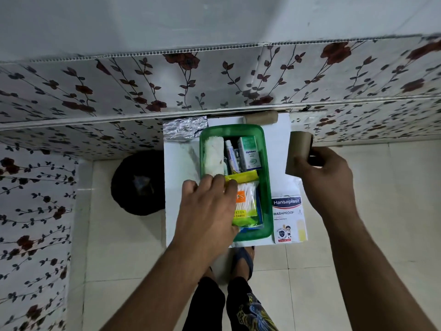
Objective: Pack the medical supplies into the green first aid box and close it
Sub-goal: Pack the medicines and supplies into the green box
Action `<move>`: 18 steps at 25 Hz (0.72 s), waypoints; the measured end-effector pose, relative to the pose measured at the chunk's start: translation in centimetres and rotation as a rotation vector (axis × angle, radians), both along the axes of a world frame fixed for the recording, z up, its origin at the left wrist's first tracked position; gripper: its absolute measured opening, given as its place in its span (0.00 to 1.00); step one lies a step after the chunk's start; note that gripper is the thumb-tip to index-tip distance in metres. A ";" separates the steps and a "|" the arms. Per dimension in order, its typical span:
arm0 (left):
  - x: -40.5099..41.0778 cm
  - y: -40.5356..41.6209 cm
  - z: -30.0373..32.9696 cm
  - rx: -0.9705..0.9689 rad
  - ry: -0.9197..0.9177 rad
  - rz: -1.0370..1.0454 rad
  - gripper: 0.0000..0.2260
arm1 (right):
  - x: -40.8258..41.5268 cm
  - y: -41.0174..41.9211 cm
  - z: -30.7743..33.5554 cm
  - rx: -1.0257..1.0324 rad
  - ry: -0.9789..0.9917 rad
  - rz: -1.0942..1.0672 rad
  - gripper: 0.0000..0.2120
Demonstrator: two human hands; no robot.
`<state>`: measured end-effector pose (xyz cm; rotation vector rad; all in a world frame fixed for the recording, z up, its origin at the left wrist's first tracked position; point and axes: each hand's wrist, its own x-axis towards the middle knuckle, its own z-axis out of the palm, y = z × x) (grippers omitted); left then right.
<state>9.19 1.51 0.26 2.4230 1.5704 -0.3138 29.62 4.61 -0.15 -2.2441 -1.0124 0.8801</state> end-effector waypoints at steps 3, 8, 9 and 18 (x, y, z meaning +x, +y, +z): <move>0.3 -0.1 -1.7 -0.070 0.038 -0.062 0.32 | 0.6 -0.7 0.3 0.009 0.026 -0.009 0.16; 0.5 0.3 -2.0 -0.093 0.012 -0.102 0.23 | -0.9 -0.5 0.7 -0.021 0.075 0.086 0.14; 0.5 0.4 -2.0 -0.110 -0.001 -0.103 0.23 | -1.7 -0.3 0.9 -0.020 0.080 0.123 0.14; -5.5 2.2 -1.9 0.067 -0.486 0.441 0.18 | -9.6 3.9 -1.7 -0.128 -0.315 0.540 0.10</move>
